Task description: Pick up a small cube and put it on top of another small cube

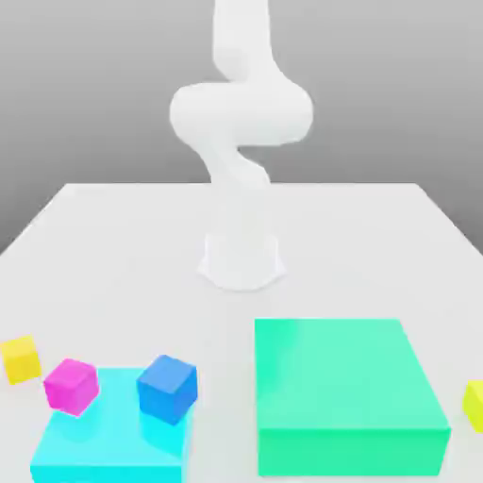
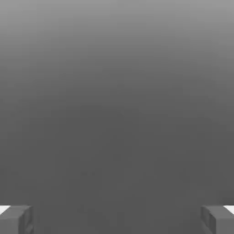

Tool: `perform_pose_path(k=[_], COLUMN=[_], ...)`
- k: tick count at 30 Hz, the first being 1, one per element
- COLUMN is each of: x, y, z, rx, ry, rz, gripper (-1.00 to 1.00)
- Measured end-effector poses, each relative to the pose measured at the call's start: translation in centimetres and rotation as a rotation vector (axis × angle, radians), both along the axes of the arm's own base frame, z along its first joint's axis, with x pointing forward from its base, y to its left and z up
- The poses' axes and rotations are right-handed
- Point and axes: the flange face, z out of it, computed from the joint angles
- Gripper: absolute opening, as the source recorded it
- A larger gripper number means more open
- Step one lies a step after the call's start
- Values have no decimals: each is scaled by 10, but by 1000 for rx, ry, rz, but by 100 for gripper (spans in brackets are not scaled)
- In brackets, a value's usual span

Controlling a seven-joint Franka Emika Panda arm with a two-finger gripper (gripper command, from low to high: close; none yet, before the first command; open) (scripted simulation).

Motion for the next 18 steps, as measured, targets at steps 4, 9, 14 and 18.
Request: perform_pose_path(k=[4, 9, 14, 18], x=[41, 64, 57, 25], y=[-56, -123, -187, -240], z=[-73, -169, -268, -343], rx=[95, 195, 271, 317], ry=[117, 251, 377, 472], rz=[-98, -242, -410, -574], gripper=[0, 0, 0, 0])
